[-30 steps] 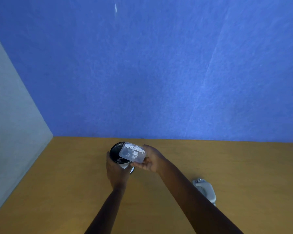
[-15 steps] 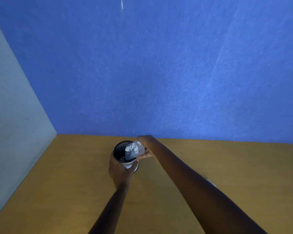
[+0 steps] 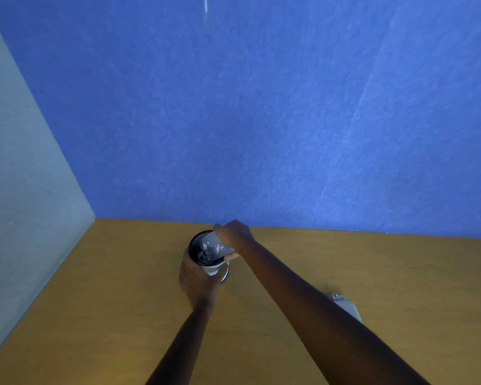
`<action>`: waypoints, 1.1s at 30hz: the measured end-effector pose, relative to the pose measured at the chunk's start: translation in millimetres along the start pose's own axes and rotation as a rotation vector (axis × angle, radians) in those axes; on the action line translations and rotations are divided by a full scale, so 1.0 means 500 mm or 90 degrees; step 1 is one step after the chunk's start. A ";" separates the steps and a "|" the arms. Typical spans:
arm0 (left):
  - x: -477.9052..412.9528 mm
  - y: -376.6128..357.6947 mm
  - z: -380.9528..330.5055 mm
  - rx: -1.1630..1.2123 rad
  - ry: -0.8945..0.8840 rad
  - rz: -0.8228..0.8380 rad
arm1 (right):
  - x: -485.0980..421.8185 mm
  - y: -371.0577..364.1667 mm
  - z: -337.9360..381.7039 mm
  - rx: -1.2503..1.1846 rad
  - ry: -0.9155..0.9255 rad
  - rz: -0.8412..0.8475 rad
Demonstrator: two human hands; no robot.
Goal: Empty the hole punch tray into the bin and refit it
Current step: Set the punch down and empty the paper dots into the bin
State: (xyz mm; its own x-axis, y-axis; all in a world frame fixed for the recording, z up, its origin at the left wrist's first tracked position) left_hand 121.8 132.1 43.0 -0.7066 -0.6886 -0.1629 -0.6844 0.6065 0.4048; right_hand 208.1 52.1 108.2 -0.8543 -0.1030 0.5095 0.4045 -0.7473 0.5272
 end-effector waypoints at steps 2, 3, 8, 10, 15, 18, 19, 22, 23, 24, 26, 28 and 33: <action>0.001 0.000 0.000 -0.003 0.001 0.004 | -0.001 -0.003 0.000 0.018 0.016 0.000; 0.001 0.000 0.001 -0.001 0.003 0.005 | 0.000 -0.005 0.001 0.032 0.026 0.000; 0.002 0.003 -0.002 0.002 0.010 -0.002 | 0.010 -0.016 0.009 0.127 0.100 0.009; 0.003 0.003 -0.003 0.003 0.009 -0.004 | 0.019 -0.016 0.011 0.166 0.130 0.013; 0.003 0.003 -0.003 -0.006 0.011 0.001 | 0.039 -0.009 0.015 0.294 0.203 -0.022; 0.003 0.003 -0.003 -0.009 0.017 -0.003 | 0.045 -0.004 0.014 0.360 0.228 -0.037; 0.002 0.003 -0.003 -0.010 0.019 -0.004 | 0.048 -0.004 0.014 0.378 0.238 -0.040; 0.002 0.003 -0.004 -0.007 0.021 -0.006 | 0.057 -0.002 0.018 0.419 0.279 -0.063; 0.002 0.003 -0.005 -0.007 0.020 -0.006 | 0.059 -0.002 0.020 0.434 0.297 -0.074; 0.002 0.004 -0.005 -0.006 0.020 -0.007 | 0.061 -0.002 0.022 0.445 0.312 -0.076; 0.003 0.005 -0.006 -0.007 0.016 -0.010 | 0.063 -0.004 0.021 0.449 0.327 -0.059; 0.004 0.005 -0.007 -0.012 0.010 -0.009 | 0.062 -0.002 0.022 0.432 0.341 -0.066; 0.005 0.005 -0.009 -0.018 0.011 -0.007 | 0.054 0.003 0.018 0.331 0.342 -0.069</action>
State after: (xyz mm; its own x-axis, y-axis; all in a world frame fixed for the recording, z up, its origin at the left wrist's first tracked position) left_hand 119.1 129.9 47.8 -0.6962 -0.7015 -0.1522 -0.6859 0.5876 0.4291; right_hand 188.8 54.4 128.8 -0.8860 -0.4516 0.1056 0.2978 -0.3795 0.8759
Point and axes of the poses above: each hand's wrist, its own x-axis away from the middle knuckle, its own y-axis out of the back of the hand, z = x × y, the point moved 6 cm from there along -x, towards the middle knuckle, and after that the axes turned 5 degrees about -y, right-handed, at the moved point
